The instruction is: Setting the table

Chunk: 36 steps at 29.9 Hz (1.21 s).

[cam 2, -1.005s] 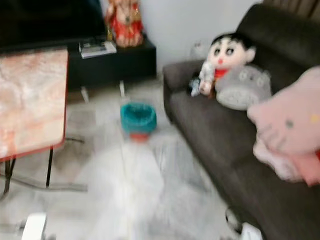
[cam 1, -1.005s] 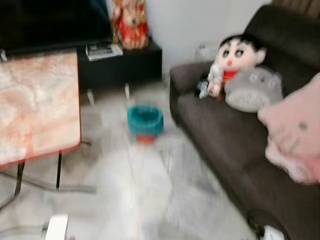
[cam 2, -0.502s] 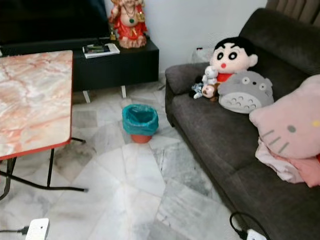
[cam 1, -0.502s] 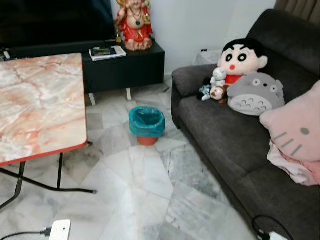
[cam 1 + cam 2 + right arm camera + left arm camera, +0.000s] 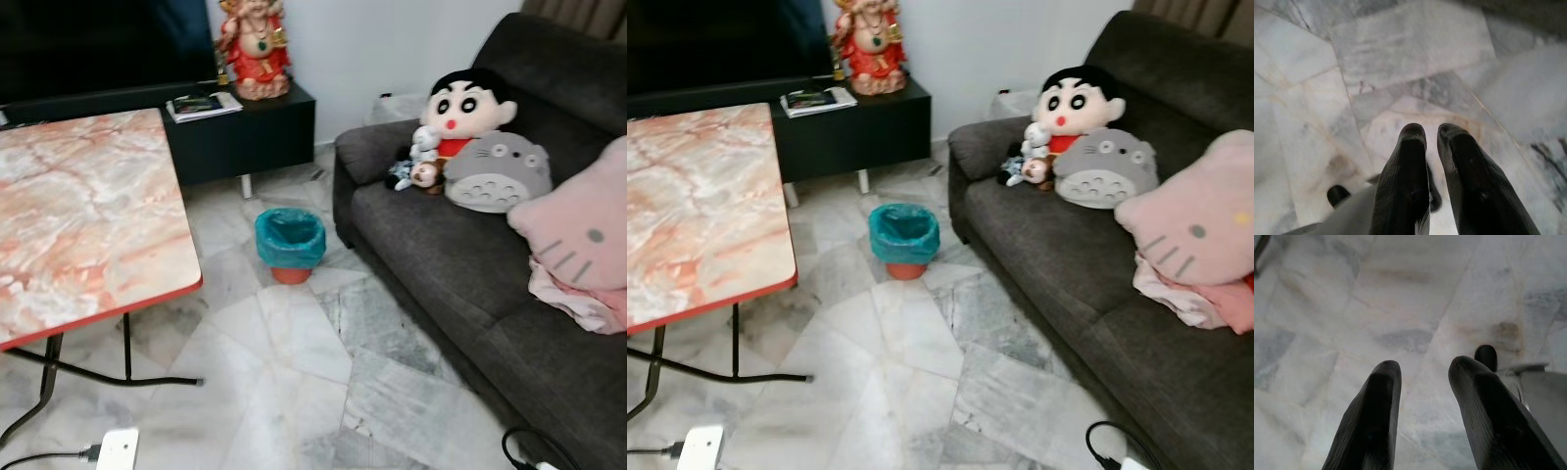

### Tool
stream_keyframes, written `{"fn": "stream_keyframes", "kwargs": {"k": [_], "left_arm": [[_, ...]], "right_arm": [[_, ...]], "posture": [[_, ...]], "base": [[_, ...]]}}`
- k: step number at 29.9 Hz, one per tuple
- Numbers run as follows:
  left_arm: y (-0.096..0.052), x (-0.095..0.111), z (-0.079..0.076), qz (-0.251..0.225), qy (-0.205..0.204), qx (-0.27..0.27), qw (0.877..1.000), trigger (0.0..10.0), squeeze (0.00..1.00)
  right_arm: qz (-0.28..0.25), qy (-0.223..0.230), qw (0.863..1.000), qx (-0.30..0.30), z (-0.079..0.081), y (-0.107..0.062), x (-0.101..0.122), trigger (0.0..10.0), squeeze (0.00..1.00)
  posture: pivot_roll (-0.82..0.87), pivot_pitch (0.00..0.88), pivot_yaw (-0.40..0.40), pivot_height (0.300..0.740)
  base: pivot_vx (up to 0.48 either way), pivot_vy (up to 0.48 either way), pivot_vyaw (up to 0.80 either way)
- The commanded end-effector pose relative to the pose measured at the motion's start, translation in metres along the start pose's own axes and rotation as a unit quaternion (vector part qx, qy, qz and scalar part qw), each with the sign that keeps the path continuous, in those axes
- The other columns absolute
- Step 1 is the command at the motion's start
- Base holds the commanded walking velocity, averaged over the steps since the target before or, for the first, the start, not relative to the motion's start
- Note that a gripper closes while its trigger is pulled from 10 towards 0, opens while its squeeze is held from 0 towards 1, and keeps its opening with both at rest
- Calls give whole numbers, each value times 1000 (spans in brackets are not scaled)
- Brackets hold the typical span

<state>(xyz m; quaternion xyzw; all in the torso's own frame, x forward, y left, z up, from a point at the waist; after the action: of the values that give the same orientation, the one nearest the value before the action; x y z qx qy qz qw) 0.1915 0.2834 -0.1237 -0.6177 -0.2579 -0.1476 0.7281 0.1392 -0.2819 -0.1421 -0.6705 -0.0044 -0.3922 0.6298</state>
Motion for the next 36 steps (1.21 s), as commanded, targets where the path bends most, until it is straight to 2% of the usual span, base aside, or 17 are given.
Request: {"fn": "stream_keyframes", "kwargs": {"k": [1,8,10,14,17,20,24,29,34,35,36], "left_arm": [[0,-1,-3,2,3,-1,1000,10000,0],[1,1,-5,-2,5,-2,1000,10000,0],[1,1,-6,-2,5,-3,1000,10000,0],[1,0,-6,-2,5,-3,1000,10000,0],[1,0,-5,-2,5,-3,1000,10000,0],[0,6,6,-5,4,2,1000,10000,0],[-1,10,17,-6,3,8,1000,10000,0],[-2,11,20,-7,3,9,1000,10000,0],[-3,13,26,-7,4,12,1000,10000,0],[-3,13,26,-7,4,12,1000,10000,0],[-3,13,26,-7,4,11,1000,10000,0]], "right_arm": [[-1,3,1000,-6,-6,-1,3,10000,0],[-9,-15,1000,-7,-11,-2,5,10000,0],[-7,-29,999,-10,-13,-3,5,10000,0],[-8,-8,1000,-9,-12,-3,3,10000,0],[-7,0,1000,-3,-6,-2,1,10000,0],[-13,5,1000,14,17,3,1,10000,0],[-17,1,999,27,38,6,2,10000,0],[-17,-6,999,29,41,6,3,10000,0],[-17,-14,1000,19,21,4,7,10000,0],[-17,-14,1000,19,21,4,7,10000,0],[-18,-11,1000,12,-2,0,10,10000,0]], "posture": [[14,0,6,740],[20,0,9,740],[20,0,9,740],[22,0,9,740],[22,0,9,740],[24,0,8,740],[24,0,10,740],[24,0,10,740],[32,0,15,740],[32,0,15,740],[31,0,17,740]], "base": [[0,330,0],[0,326,-57],[0,326,703],[0,326,400],[0,326,0],[0,324,0],[0,326,0],[0,329,0],[0,326,800],[0,326,800],[0,322,800]]}}
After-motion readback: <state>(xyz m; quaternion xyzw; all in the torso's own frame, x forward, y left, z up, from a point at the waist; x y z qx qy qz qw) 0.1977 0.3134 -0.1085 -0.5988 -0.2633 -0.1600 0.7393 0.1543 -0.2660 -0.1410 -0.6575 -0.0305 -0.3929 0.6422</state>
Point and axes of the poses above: a point about 5 cm out from each wrist's last joint towards the gripper, its own y axis pointing out of the wrist towards the gripper, its own x axis along the axis of the wrist's last joint, z = x × y, the point moved 6 cm from there along y, pointing out of the wrist towards the gripper, and after that the axes turned 2 degrees about -y, right-handed, at the moved point
